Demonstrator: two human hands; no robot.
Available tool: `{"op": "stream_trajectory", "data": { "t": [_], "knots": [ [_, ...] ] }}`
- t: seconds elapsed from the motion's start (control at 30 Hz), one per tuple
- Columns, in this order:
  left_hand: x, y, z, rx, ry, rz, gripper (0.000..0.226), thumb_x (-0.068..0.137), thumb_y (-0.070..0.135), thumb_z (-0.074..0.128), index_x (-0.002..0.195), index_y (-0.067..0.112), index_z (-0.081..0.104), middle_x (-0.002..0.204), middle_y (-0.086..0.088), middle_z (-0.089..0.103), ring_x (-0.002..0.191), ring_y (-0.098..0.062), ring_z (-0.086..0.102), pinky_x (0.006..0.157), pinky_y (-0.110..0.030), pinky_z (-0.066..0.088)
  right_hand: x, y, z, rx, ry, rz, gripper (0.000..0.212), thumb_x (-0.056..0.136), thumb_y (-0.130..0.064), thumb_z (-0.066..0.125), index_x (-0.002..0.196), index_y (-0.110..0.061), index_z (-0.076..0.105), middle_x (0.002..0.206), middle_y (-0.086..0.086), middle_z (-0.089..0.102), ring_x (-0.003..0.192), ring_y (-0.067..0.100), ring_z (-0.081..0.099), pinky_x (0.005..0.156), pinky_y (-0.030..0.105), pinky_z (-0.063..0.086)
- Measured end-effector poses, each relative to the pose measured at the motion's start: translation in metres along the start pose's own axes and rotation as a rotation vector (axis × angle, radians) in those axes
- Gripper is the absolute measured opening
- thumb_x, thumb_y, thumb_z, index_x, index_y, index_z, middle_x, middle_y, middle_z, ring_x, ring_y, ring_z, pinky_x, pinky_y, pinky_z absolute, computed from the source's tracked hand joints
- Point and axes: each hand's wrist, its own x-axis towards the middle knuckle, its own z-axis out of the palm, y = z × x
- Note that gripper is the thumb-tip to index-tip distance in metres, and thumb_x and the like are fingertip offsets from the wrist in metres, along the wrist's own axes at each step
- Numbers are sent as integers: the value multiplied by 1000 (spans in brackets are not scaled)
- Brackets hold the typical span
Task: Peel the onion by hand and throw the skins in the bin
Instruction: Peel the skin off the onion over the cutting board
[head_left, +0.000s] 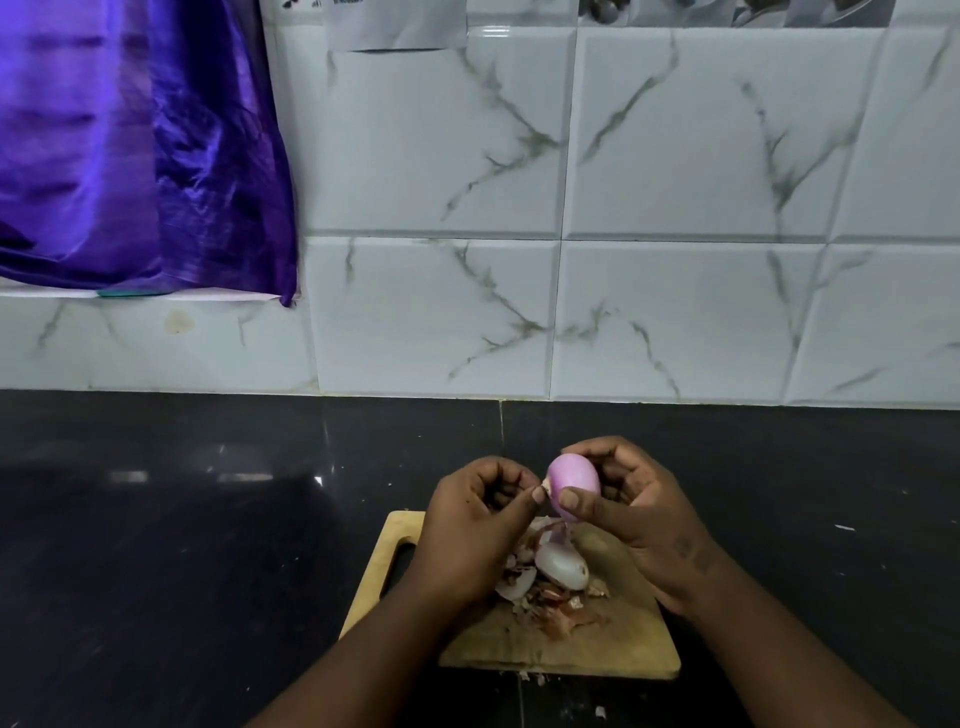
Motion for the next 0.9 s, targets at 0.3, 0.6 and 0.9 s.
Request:
{"op": "stream_trajectory", "data": {
  "t": [0.3,0.6,0.9],
  "knots": [
    [0,1,-4,-88,-141,-36,19,99,2,67,84,12,72,74,-1,70,67,-11,64,61,-21,53,-4,4,-7,-284,-43,-164,49,67,-16,97,109,-25,72,114,-3,75,106,17,73,87,36,62],
    [-4,-2,-8,209,2,82,22,97,7,72,93,26,83,92,10,79,89,-3,73,82,-32,63,4,12,-12,-172,142,-103,43,74,-15,92,111,-20,71,105,6,79,98,21,77,83,33,63],
    [-7,-2,-4,283,-14,152,24,81,15,86,69,24,67,81,5,65,77,-13,62,67,-36,56,5,13,-2,-19,127,73,40,77,-41,78,102,-10,80,101,9,81,94,25,74,81,36,61]
  ]
}}
